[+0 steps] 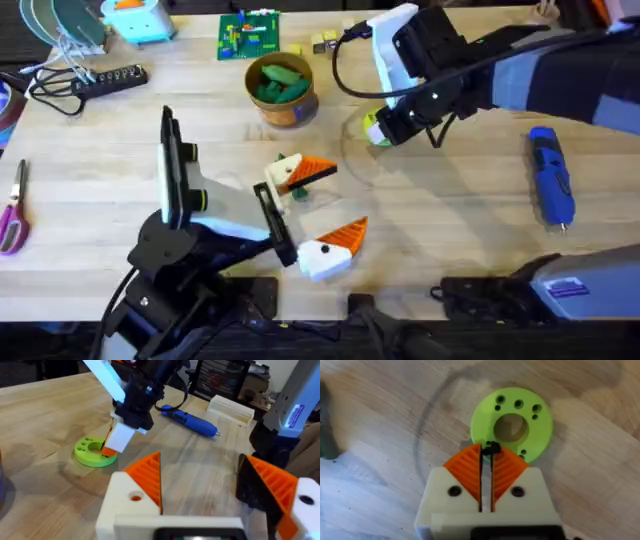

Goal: Pick up the gripper from the table and insert it into the empty holder that is missing its gripper. Then pick up a screw, insert it into the mounting hole, and use the screwdriver to tighten it. Finally, clean up the table by picking up the vegetable and placing it into the bucket.

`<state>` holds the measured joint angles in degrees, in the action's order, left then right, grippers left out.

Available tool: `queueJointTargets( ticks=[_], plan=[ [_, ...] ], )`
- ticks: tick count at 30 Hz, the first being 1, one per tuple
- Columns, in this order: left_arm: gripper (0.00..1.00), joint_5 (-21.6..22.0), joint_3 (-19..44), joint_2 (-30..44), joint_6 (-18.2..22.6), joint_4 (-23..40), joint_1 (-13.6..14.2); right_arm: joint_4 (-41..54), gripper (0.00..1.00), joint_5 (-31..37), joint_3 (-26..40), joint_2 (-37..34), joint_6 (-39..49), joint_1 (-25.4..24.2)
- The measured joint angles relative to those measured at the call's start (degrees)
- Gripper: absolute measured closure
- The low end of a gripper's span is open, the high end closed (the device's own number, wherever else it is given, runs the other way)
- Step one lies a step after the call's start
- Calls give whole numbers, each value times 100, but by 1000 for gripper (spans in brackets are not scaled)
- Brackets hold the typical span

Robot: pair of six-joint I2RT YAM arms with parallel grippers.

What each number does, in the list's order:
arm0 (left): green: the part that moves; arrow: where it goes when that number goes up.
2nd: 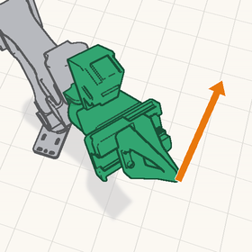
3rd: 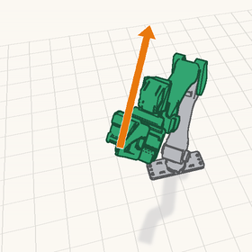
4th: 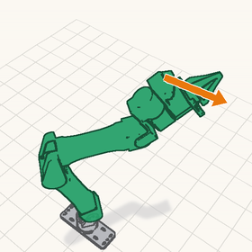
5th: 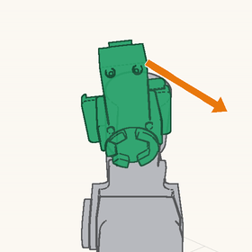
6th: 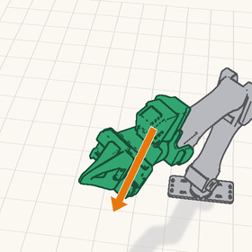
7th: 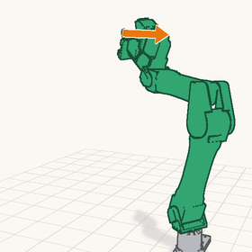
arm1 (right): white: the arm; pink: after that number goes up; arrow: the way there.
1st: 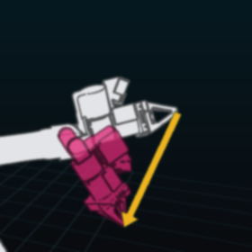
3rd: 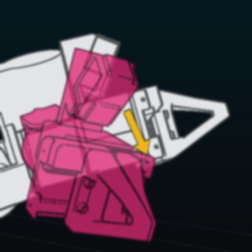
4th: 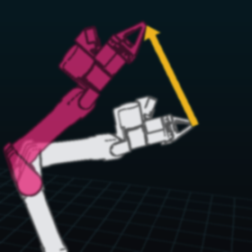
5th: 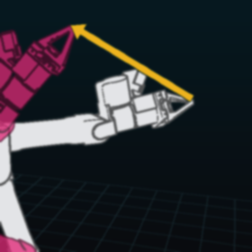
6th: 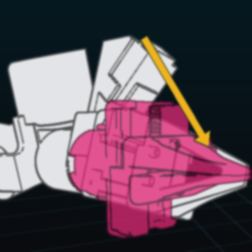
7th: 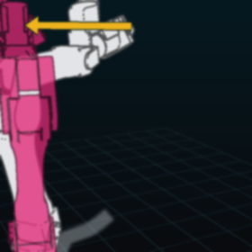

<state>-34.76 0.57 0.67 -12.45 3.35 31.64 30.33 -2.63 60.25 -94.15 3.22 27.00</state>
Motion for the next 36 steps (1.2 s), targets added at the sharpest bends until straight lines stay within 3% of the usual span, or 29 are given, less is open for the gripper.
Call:
queueJointTargets(
  ticks=[2,5,17,25,29,36],
  plan=[
    [9,0,-1,0,0,1,0,-13,895,0,0,-4,0,0],
    [10,0,0,0,0,1,0,-40,989,0,2,-21,-3,-2],
    [9,0,-1,0,2,1,0,248,994,1,244,20,-2,0],
    [9,0,-1,0,1,1,0,970,994,-182,988,794,-2,47],
    [9,0,-1,0,0,-1,0,1176,994,-526,1396,1127,-7,285],
    [9,0,-1,0,0,1,0,1156,994,-1054,1833,1423,-259,1193]
  ],
)
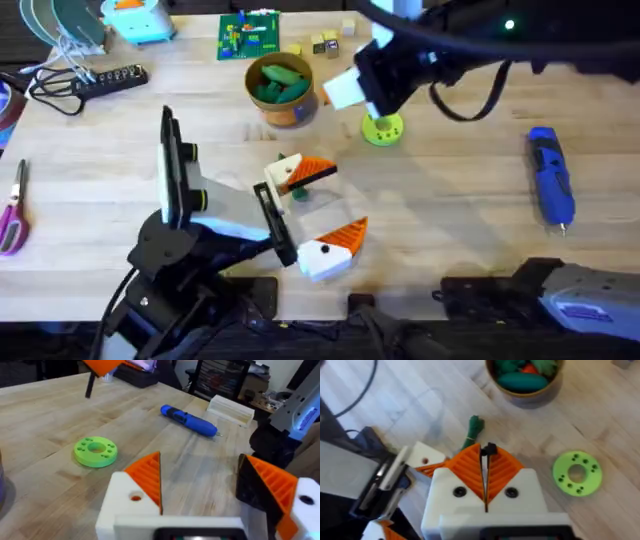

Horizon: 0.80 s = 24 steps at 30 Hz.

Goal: Pick up the gripper from the table and insert it into the empty holder that is missing its gripper. Then pick up a screw, insert it into the mounting hole, and use the screwdriver to tighten it. Finally, clean up the table by picking up the vegetable and placing it into the bucket.

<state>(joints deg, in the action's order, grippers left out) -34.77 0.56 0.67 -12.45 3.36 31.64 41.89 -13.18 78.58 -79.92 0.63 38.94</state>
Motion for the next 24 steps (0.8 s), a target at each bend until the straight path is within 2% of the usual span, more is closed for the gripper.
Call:
queueJointTargets(
  ticks=[7,11,19,24],
  plan=[
    [9,0,0,0,0,0,0,-70,994,-314,18,15,-492,806],
    [9,0,0,0,2,-2,0,-76,994,-369,18,5,-598,1095],
    [9,0,0,0,1,0,0,17,994,-408,18,-124,-742,1185],
    [9,0,0,0,161,0,0,17,994,-410,18,-135,-779,1185]
  ],
)
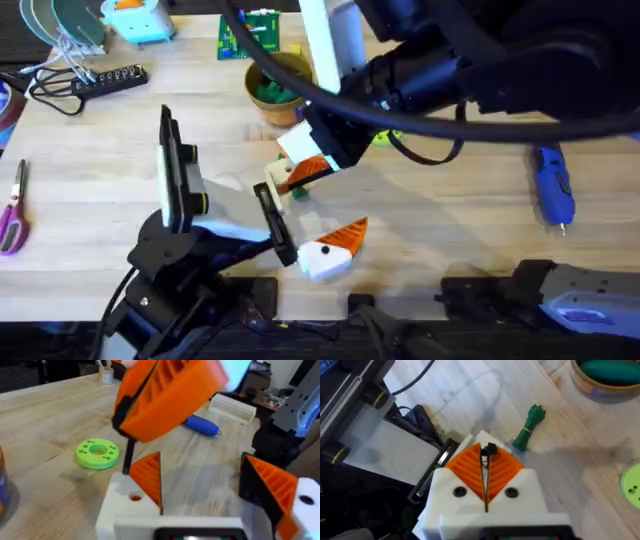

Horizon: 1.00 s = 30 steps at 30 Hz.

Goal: Pick up the gripper from the table and insert it into the empty holder that is missing its gripper. Then pick up a screw, insert it into the mounting hole, and use the screwdriver to tighten it. Finally, clean up the table by picking up the vegetable and placing it into the bucket.

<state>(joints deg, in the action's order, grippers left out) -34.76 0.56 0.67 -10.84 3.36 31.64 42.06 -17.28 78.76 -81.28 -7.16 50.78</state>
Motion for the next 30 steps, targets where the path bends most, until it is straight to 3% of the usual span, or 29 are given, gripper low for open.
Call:
queueJointTargets(
  ticks=[30],
  plan=[
    [9,-2,0,2,136,4,0,197,994,-2,33,-323,-81,151]
  ],
)
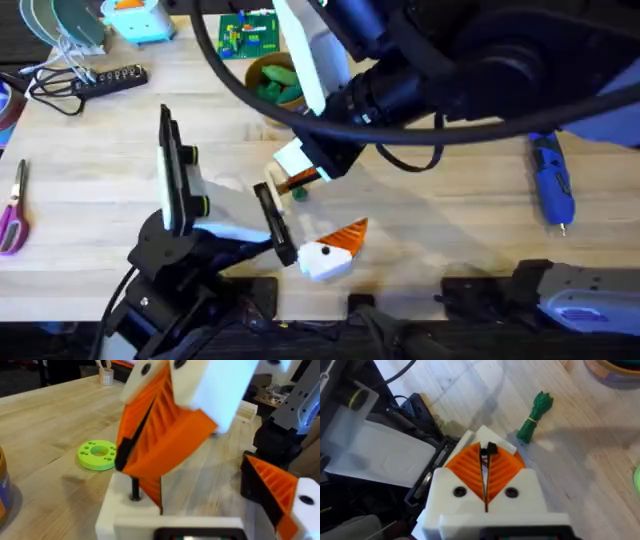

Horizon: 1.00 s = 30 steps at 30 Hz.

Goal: Pick up the gripper from the table and insert it into the empty holder that is missing its gripper. Then pick up a screw, insert it into the mounting hole, and use the screwdriver to tighten it. Finally, clean up the table by picking up the vegetable and placing it into the bucket.

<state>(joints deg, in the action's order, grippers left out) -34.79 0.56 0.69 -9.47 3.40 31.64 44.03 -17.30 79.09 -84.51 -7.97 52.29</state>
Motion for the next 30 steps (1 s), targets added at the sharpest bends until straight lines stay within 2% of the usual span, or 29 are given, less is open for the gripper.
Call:
queueJointTargets(
  ticks=[30],
  plan=[
    [9,2,0,0,2,0,0,56,994,160,17,2,26,4]
  ],
)
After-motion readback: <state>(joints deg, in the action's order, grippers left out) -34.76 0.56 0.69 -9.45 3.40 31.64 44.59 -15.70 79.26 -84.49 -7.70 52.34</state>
